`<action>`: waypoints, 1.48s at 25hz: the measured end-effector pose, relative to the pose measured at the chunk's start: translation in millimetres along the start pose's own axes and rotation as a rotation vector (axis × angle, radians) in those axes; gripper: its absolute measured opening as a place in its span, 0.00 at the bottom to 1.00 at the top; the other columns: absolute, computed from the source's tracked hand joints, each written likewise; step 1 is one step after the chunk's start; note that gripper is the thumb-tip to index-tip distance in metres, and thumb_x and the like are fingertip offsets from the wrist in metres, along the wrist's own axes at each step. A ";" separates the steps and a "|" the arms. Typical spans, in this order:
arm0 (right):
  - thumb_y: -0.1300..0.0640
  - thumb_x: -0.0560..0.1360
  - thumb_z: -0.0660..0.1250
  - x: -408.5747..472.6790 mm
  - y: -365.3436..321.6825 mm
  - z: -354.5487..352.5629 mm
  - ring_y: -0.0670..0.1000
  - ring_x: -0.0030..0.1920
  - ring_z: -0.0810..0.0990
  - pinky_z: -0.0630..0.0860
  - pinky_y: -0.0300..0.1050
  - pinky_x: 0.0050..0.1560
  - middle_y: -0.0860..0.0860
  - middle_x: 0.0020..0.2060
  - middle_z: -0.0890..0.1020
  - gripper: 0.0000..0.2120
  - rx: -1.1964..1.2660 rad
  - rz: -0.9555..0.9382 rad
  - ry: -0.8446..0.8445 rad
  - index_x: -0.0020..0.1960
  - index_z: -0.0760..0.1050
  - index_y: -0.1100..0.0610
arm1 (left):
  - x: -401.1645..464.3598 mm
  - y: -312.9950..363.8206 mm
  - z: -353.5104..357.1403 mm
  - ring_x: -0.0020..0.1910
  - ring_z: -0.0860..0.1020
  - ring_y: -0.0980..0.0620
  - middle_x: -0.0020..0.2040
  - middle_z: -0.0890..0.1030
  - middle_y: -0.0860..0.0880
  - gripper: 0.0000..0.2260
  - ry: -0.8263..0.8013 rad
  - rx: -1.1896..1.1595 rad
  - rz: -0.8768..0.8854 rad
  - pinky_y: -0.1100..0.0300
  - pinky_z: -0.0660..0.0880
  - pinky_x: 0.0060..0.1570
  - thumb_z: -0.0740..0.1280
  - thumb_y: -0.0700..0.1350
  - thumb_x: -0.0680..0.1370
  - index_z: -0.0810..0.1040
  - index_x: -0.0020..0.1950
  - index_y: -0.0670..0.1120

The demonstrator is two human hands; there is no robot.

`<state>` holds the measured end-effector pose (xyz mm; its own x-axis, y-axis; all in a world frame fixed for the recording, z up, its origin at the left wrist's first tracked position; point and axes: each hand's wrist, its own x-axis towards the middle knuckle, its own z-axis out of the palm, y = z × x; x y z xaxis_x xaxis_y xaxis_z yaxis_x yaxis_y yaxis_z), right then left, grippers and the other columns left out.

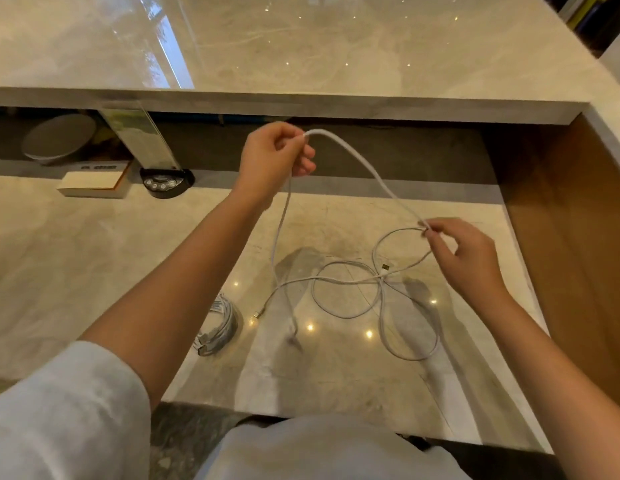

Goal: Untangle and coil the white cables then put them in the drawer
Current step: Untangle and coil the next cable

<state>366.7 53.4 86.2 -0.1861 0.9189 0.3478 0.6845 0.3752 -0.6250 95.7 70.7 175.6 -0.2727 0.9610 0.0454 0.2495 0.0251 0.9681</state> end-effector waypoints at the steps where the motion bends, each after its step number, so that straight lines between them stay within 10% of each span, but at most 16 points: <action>1: 0.64 0.75 0.66 3.0 -3.9 2.2 0.58 0.55 0.76 0.70 0.45 0.54 0.59 0.54 0.79 0.14 -0.050 0.039 0.048 0.60 0.75 0.60 | 7.1 6.2 1.4 0.32 0.80 0.58 0.38 0.80 0.47 0.06 0.005 -0.071 -0.034 0.66 0.78 0.37 0.60 0.39 0.79 0.76 0.52 0.41; 4: 0.58 0.75 0.63 -12.3 -23.2 26.4 0.56 0.63 0.69 0.60 0.38 0.61 0.58 0.62 0.73 0.19 -0.050 0.037 0.000 0.65 0.70 0.58 | 18.0 8.2 10.0 0.33 0.81 0.58 0.40 0.80 0.46 0.07 0.012 -0.276 -0.217 0.65 0.79 0.39 0.60 0.40 0.79 0.76 0.53 0.40; 8: 0.60 0.80 0.56 -35.2 -46.2 67.1 0.46 0.67 0.69 0.63 0.40 0.66 0.49 0.66 0.73 0.17 0.545 0.324 -0.538 0.68 0.68 0.53 | 14.5 -16.9 23.0 0.28 0.80 0.57 0.37 0.78 0.45 0.05 0.056 -0.623 -0.486 0.64 0.79 0.34 0.60 0.36 0.79 0.75 0.47 0.38; 14: 0.64 0.79 0.53 -39.3 -43.5 60.2 0.53 0.41 0.81 0.74 0.46 0.49 0.55 0.34 0.82 0.17 1.114 0.622 -0.572 0.46 0.80 0.60 | 12.6 -62.3 18.8 0.35 0.78 0.53 0.37 0.76 0.43 0.08 0.231 -0.823 -0.641 0.65 0.78 0.28 0.58 0.34 0.79 0.73 0.41 0.37; 20: 0.72 0.74 0.60 -27.9 -41.2 43.3 0.47 0.34 0.80 0.79 0.38 0.41 0.51 0.30 0.82 0.11 1.151 0.649 -0.346 0.43 0.79 0.62 | -8.2 -81.1 10.6 0.49 0.80 0.49 0.53 0.81 0.42 0.09 0.011 -0.291 -0.611 0.59 0.80 0.47 0.63 0.41 0.78 0.78 0.55 0.41; 23: 0.71 0.74 0.61 -19.8 -46.8 36.9 0.47 0.33 0.79 0.79 0.36 0.39 0.51 0.31 0.83 0.10 1.145 0.657 -0.286 0.44 0.80 0.61 | -35.0 -80.7 6.7 0.59 0.73 0.53 0.63 0.74 0.48 0.16 0.260 0.141 -0.147 0.65 0.72 0.57 0.60 0.41 0.79 0.71 0.66 0.44; 26: 0.70 0.73 0.63 -13.1 -59.5 36.8 0.47 0.32 0.78 0.77 0.37 0.37 0.51 0.31 0.83 0.09 0.993 0.589 -0.327 0.44 0.80 0.59 | -72.8 -63.1 18.2 0.58 0.70 0.62 0.59 0.74 0.56 0.17 -0.089 0.380 0.318 0.74 0.63 0.61 0.62 0.43 0.78 0.70 0.67 0.48; 29: 0.67 0.72 0.66 -5.2 -69.3 34.8 0.49 0.31 0.76 0.76 0.39 0.36 0.51 0.30 0.82 0.07 0.859 0.523 -0.363 0.47 0.74 0.57 | -86.3 -54.8 32.9 0.43 0.76 0.65 0.47 0.82 0.54 0.11 -0.403 0.423 0.221 0.74 0.70 0.47 0.64 0.44 0.77 0.79 0.58 0.48; 34: 0.64 0.73 0.68 2.6 -51.1 10.6 0.46 0.32 0.78 0.75 0.36 0.38 0.51 0.29 0.80 0.05 0.593 0.405 -0.531 0.47 0.77 0.57 | -70.1 -57.6 16.1 0.29 0.70 0.58 0.29 0.75 0.54 0.09 -0.192 0.067 -0.062 0.66 0.68 0.33 0.63 0.39 0.77 0.82 0.40 0.45; 37: 0.63 0.73 0.68 8.3 -43.9 4.5 0.44 0.30 0.76 0.75 0.36 0.37 0.51 0.30 0.79 0.05 0.494 0.415 -0.360 0.40 0.80 0.58 | -61.2 -57.0 2.2 0.31 0.72 0.56 0.30 0.76 0.54 0.11 -0.244 -0.365 -0.363 0.65 0.71 0.35 0.60 0.40 0.79 0.81 0.42 0.45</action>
<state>332.0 45.1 113.5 -0.2587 0.9484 -0.1832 0.3674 -0.0788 -0.9267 100.2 11.0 117.2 -0.0478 0.9455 -0.3221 -0.1690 0.3101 0.9356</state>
